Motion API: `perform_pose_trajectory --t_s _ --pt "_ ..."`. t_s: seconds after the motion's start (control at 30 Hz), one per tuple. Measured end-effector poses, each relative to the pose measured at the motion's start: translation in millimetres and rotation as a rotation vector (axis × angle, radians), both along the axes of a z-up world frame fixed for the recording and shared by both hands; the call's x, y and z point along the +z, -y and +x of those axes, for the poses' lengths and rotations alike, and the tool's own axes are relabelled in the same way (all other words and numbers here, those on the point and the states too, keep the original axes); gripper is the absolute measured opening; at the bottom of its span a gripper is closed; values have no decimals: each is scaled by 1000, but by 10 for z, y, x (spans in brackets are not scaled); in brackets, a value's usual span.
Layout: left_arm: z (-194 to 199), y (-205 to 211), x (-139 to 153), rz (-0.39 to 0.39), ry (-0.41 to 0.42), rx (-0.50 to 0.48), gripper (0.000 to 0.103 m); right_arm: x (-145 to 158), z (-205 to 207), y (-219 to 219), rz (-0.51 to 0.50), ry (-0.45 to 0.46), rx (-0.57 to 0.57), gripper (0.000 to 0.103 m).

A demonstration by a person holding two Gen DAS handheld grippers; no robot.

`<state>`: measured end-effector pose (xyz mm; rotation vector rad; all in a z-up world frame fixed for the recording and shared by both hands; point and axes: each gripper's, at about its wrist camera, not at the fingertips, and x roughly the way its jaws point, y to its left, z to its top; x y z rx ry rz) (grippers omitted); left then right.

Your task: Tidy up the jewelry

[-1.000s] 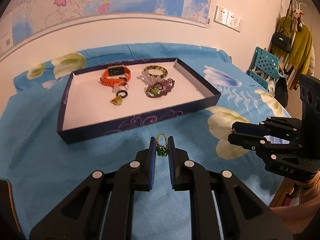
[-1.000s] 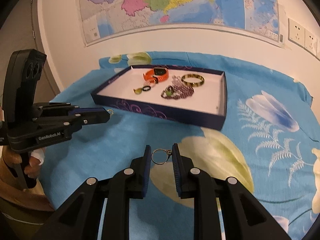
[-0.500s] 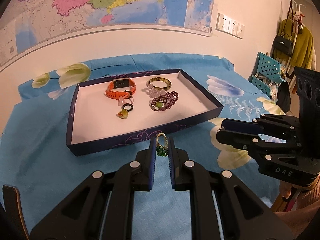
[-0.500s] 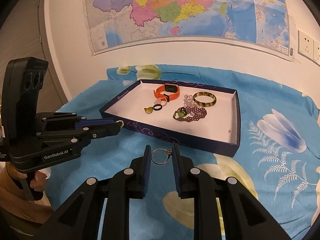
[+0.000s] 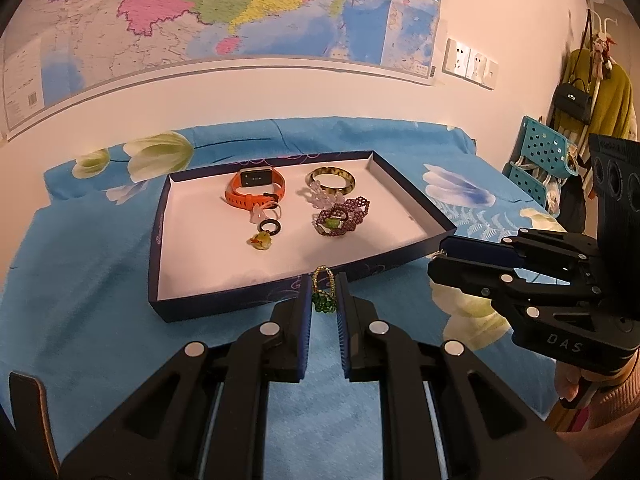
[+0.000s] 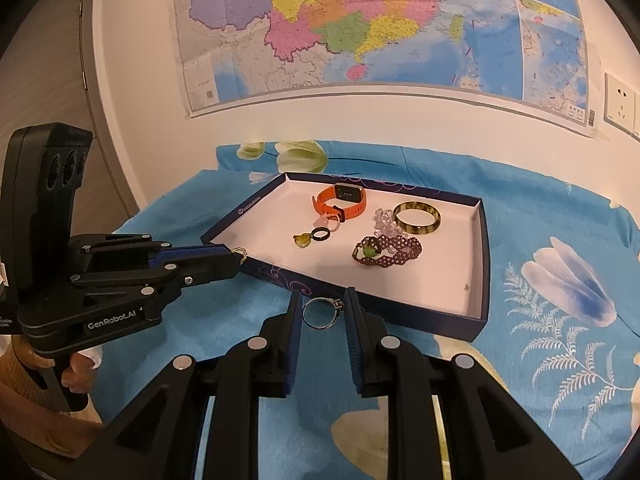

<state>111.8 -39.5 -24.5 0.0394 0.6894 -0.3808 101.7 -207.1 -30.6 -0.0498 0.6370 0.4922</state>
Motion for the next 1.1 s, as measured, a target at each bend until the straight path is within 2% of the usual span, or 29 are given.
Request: perform_pose_trajectory --t_s 1.1 --pt "256 -15 65 4 24 30 12 13 283 -29 3 -5 -16 19"
